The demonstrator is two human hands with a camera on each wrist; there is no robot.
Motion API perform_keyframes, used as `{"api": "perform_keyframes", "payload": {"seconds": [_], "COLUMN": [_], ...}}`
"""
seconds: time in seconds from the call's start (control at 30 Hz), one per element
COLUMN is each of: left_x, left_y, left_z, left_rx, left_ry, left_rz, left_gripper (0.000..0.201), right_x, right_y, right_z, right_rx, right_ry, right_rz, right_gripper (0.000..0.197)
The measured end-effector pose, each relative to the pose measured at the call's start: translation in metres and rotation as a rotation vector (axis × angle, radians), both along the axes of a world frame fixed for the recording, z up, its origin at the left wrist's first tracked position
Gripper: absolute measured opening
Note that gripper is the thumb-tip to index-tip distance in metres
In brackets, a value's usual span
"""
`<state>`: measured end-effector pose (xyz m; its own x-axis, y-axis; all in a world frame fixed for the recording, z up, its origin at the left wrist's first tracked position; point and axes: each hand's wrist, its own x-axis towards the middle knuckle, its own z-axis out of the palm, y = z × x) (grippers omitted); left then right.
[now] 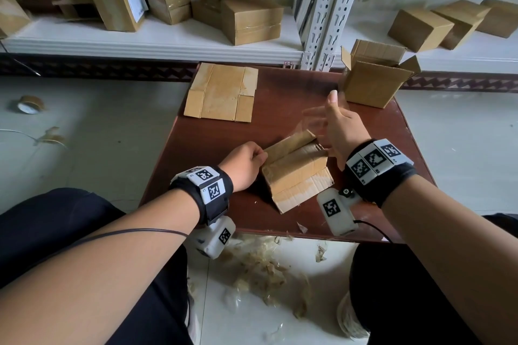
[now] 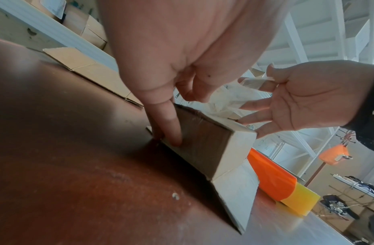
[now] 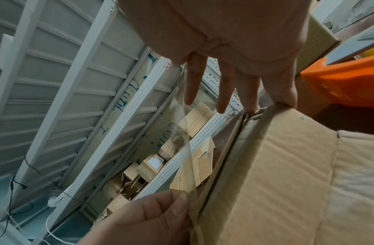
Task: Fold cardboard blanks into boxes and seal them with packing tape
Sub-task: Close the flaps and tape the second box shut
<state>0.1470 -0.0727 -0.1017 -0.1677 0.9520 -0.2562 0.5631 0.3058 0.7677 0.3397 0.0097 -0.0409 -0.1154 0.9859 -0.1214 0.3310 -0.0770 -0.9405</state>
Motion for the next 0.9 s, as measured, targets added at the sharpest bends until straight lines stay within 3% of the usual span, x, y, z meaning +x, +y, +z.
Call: {"api": "perform_keyframes", "payload": {"seconds": [0.57, 0.8, 0.9], "left_x": [0.0019, 0.0053, 0.0067], "left_y": [0.0010, -0.0015, -0.0030], "left_z": [-0.0008, -0.0069, -0.0058], "left_rx": [0.032, 0.076, 0.042], "left_ry": [0.036, 0.040, 0.040], "left_rz": [0.055, 0.179, 0.192], "left_gripper": [0.022, 0.016, 0.039], "right_x": [-0.0024, -0.0038, -0.0062], "right_y": [0.0000, -0.0047, -0.0069], "right_z": [-0.0026, 0.0023, 0.0019], "right_rx": [-0.010, -0.050, -0.071], "right_ry": [-0.049, 0.041, 0.095], "right_rz": [-0.023, -0.061, -0.051], "right_gripper": [0.069, 0.061, 0.052]}}
